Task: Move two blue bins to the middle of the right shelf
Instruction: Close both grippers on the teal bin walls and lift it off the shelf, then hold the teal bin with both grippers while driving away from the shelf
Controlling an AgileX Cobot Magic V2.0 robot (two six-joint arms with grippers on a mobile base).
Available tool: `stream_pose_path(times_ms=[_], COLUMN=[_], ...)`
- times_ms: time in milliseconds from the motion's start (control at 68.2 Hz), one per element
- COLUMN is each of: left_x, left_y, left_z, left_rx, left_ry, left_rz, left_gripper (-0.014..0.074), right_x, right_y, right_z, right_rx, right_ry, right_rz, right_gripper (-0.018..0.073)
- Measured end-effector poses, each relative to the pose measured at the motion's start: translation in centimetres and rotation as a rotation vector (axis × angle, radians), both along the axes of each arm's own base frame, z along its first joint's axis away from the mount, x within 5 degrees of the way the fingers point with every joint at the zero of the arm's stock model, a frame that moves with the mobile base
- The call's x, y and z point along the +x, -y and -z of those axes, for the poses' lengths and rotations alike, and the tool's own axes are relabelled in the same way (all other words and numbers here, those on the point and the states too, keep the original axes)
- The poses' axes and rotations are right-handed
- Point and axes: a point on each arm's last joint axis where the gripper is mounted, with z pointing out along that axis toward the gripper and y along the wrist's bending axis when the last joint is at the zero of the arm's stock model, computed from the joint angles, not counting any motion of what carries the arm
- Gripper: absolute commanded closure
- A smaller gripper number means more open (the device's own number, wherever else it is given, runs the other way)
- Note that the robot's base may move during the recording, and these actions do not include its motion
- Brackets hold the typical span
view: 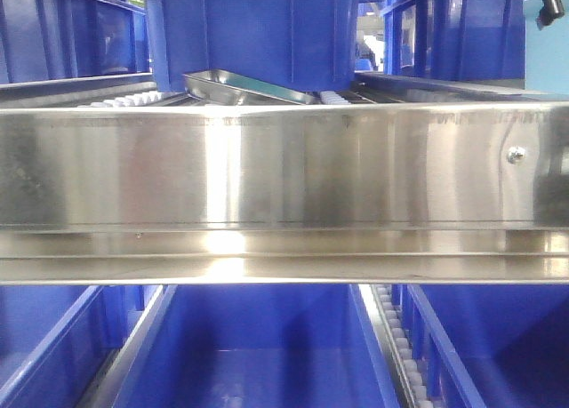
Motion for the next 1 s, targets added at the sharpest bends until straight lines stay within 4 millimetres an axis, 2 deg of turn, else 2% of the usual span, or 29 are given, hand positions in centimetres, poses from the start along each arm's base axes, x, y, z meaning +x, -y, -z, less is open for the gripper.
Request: stream_pose_path(times_ms=[997], left_x=[0.03], left_y=[-0.01], left_z=[-0.02], left_rx=[0.000], left_ry=[0.004], left_rz=[-0.001], left_gripper=[0.0707], right_x=[0.00], right_y=[0.00], right_z=[0.00], right_rx=[0.000], right_ry=[0.000], right_rz=[0.000], right_gripper=[0.0712])
